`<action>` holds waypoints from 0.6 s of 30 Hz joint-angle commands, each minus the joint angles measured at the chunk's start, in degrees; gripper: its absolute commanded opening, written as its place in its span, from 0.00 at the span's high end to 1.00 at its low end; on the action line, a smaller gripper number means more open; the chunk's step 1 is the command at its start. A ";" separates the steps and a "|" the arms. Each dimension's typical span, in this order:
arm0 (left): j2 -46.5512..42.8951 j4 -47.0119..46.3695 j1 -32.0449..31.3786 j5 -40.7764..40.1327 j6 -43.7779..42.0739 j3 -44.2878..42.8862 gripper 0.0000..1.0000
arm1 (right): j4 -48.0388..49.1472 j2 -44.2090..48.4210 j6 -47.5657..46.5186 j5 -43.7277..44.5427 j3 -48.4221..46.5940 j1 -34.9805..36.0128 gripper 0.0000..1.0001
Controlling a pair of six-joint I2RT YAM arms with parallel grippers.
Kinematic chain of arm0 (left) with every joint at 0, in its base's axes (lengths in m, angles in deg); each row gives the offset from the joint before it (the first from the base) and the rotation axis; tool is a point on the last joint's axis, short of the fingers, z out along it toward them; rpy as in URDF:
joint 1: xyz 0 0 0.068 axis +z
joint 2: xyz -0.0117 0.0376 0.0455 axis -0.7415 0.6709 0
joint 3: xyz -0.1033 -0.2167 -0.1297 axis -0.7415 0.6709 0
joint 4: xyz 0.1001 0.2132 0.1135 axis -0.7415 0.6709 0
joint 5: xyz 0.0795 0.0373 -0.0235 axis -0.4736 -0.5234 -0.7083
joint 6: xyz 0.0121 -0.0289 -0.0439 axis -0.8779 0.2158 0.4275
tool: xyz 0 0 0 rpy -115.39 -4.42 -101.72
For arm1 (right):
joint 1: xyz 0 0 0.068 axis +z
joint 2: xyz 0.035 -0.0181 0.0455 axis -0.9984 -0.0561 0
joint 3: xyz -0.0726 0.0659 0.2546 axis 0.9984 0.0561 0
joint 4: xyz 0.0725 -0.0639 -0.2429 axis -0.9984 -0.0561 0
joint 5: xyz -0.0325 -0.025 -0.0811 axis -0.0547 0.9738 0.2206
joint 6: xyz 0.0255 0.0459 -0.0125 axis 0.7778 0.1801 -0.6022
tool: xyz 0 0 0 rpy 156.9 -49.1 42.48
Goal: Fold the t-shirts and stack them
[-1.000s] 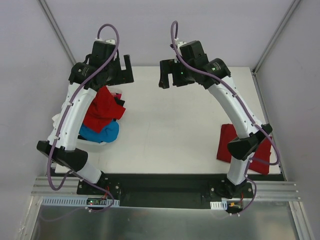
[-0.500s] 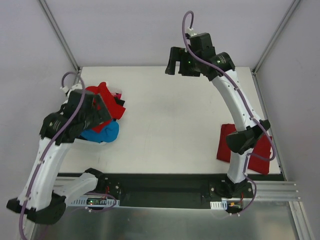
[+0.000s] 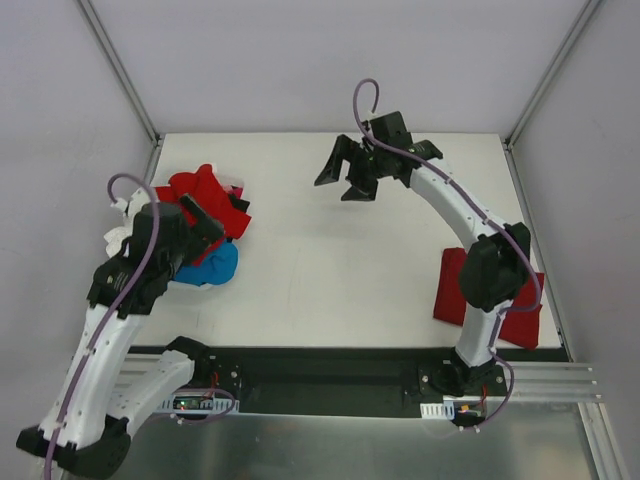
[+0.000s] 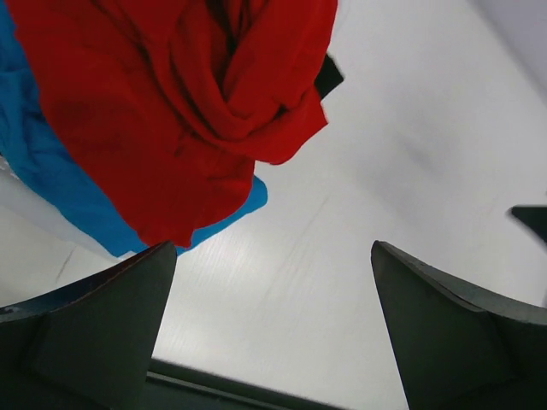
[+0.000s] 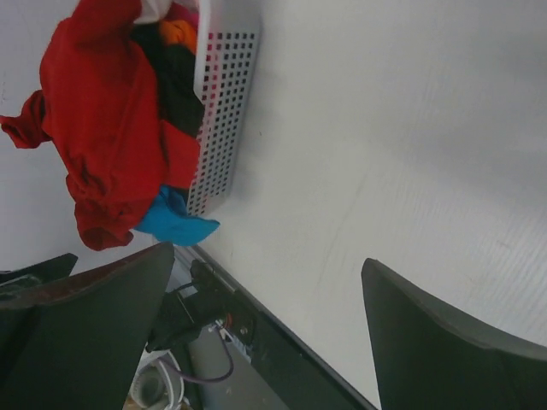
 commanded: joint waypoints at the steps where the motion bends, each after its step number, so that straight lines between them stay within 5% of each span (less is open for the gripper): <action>1: -14.96 -8.12 0.33 -6.12 10.94 6.82 0.01 | 18.48 9.96 12.17 -6.06 14.19 -3.66 0.04; 5: -2.97 4.56 0.95 -2.34 6.68 -2.51 0.01 | 7.00 5.33 4.36 -8.24 2.45 -1.83 0.04; 9: 9.96 11.88 0.95 -7.24 1.64 -15.46 0.01 | 2.06 0.49 1.37 -13.43 -5.20 0.81 0.04; 13: 17.00 15.51 0.95 -8.33 -0.03 -22.95 0.01 | -15.22 -4.08 -6.88 -8.09 -17.59 2.92 0.04; 18: 16.57 15.78 1.04 -6.74 -1.52 -23.40 0.01 | -8.51 -3.38 -4.27 -10.35 -15.06 3.45 0.04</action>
